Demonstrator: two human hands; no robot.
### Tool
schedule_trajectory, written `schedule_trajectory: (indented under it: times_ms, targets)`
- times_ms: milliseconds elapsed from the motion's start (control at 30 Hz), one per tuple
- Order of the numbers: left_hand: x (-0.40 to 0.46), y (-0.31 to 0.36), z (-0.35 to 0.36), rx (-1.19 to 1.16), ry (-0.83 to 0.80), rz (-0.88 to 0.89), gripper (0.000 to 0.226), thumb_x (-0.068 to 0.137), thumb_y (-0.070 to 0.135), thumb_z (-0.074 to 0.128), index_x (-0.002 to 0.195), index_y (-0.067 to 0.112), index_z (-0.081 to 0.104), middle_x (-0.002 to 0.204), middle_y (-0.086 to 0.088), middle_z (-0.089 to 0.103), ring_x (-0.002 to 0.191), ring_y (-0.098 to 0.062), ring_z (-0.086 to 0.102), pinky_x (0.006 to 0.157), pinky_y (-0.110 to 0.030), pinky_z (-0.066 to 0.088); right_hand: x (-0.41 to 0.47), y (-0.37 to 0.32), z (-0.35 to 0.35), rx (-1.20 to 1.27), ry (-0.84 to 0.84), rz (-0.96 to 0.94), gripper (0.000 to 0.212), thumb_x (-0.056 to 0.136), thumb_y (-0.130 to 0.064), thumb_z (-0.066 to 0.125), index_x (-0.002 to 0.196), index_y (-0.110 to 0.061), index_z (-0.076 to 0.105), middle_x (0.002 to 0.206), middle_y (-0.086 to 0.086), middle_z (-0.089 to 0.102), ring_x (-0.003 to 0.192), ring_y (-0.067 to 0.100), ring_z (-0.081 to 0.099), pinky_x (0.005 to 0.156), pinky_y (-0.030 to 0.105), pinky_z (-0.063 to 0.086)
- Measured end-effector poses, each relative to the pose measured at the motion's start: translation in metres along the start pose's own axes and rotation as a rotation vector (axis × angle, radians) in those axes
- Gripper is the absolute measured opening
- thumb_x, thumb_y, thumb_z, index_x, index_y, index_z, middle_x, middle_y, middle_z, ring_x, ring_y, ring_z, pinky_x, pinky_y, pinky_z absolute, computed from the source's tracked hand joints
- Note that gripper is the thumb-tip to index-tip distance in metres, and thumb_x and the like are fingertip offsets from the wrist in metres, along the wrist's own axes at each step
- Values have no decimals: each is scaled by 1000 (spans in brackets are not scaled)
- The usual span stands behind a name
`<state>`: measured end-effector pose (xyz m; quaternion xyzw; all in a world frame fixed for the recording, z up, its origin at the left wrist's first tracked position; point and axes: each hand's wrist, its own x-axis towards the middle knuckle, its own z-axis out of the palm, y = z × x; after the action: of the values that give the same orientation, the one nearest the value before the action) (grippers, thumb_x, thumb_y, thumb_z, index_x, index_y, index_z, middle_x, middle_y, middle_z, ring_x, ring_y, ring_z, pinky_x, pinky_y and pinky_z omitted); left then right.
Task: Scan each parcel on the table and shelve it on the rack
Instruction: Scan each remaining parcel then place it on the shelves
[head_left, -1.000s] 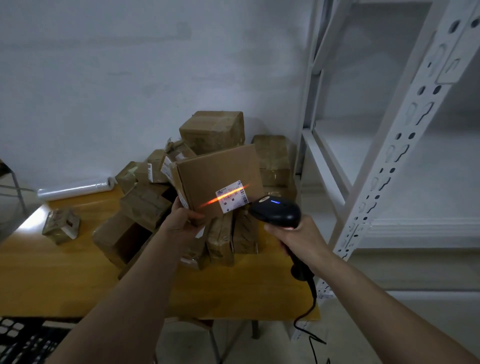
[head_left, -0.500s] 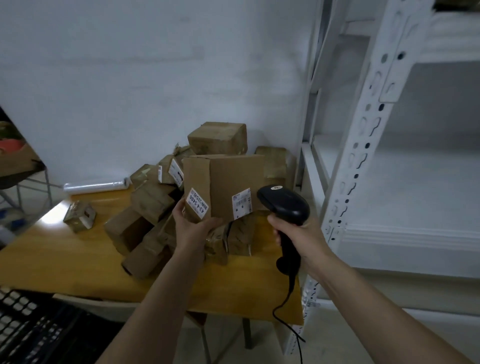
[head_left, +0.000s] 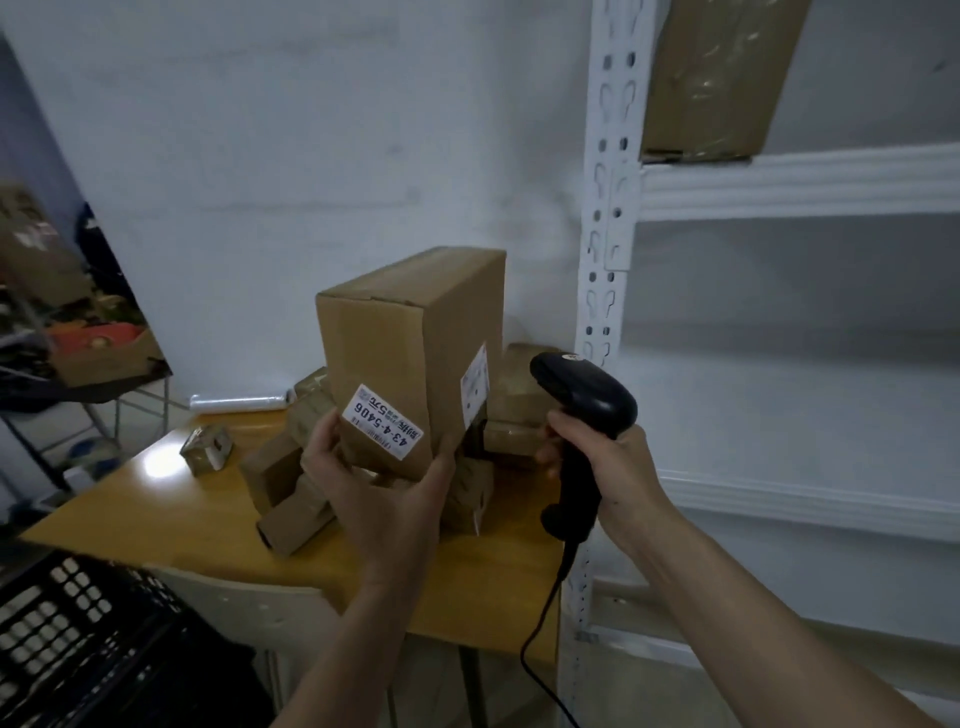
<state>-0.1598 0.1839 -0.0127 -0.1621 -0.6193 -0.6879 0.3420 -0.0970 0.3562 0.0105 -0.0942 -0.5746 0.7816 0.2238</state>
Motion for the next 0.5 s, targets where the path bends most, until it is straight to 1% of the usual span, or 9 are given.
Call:
schedule_trajectory:
  times_ms: [67,133,167,233,300,333,367,400,500]
  targets:
    - [-6,21,6,-28,24,52,86,59,41,83,127,40,30,127,2,40,123,-17,49,94,-35,52,-8,-15,-5,16,-32,-29,11,86,-12,70,97,-13,71,78,8,71,70,21,68,62,29,54]
    - [-11,40,15,-25,52,95,90,59,37,83,132,26,32,130,-5,41,125,-20,48,97,-39,51,-17,-33,-8,37,-76,-62,14,86,-11,70,87,-23,76,79,9,72,70,22,68,60,28,56]
    - [-12,50,20,-16,68,115,93,60,35,84,134,15,33,130,-8,42,125,-21,48,99,-38,50,-21,-42,-9,37,-95,-86,18,86,-11,69,82,-27,77,77,9,72,68,21,68,59,27,56]
    - [-14,68,30,-7,85,169,97,59,23,88,135,-1,32,127,-6,42,123,-17,47,101,-23,45,-27,-61,-13,23,-103,-135,21,86,-11,69,79,-29,77,74,7,72,67,19,69,58,25,55]
    - [-18,86,40,-37,74,227,96,59,5,90,133,-8,31,124,3,40,120,-2,45,99,-10,39,-32,-78,-18,46,-97,-171,12,86,-11,69,86,-21,75,75,8,71,67,20,69,59,25,55]
    - [-19,94,45,-63,63,255,94,58,-2,88,132,-8,30,124,6,38,119,6,44,99,-8,37,-34,-87,-21,59,-94,-196,10,86,-10,69,92,-18,72,76,9,71,68,20,68,59,25,55]
    - [-20,103,49,-93,54,275,94,58,-5,87,131,-5,29,124,7,37,119,10,43,99,-7,36,-37,-95,-24,63,-93,-226,13,86,-9,69,96,-17,70,77,9,71,69,20,68,59,26,55]
    - [-22,111,53,-133,49,285,95,57,-4,88,131,0,28,125,8,36,121,10,42,100,-8,36,-40,-104,-27,61,-95,-257,15,86,-8,69,97,-19,70,77,9,71,69,20,67,59,26,55]
    - [-23,142,66,-273,41,285,97,58,18,86,133,12,25,130,8,35,126,5,40,103,-12,36,-49,-129,-37,66,-100,-324,17,85,-9,69,88,-24,75,75,7,70,70,21,66,61,28,55]
